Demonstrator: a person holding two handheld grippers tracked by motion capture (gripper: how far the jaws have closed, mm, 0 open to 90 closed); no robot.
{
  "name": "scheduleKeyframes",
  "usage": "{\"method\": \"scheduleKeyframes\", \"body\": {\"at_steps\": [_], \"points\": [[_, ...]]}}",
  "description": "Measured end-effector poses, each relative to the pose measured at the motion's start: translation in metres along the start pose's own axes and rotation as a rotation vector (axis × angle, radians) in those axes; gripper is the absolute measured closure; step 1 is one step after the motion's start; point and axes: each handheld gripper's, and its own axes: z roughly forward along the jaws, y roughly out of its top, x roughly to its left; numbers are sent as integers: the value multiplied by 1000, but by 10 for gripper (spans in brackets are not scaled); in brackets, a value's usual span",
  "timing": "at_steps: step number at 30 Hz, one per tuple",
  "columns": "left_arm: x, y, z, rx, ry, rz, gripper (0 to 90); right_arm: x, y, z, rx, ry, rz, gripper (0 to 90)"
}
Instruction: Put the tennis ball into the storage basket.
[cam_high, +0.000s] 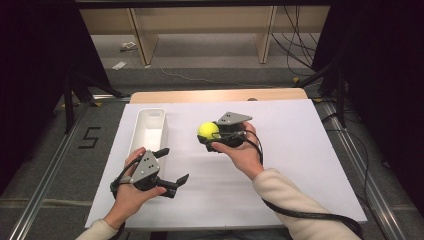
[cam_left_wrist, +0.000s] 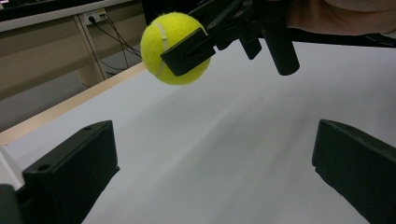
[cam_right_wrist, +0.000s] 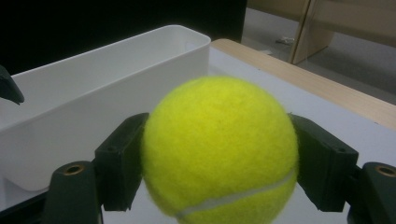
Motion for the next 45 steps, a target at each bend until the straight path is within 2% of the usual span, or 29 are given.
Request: {"method": "scheduleKeyframes", "body": {"at_steps": [45], "points": [[0, 0, 0, -3, -2, 1, 0, 17, 6, 19, 8, 41, -10, 267]]}}
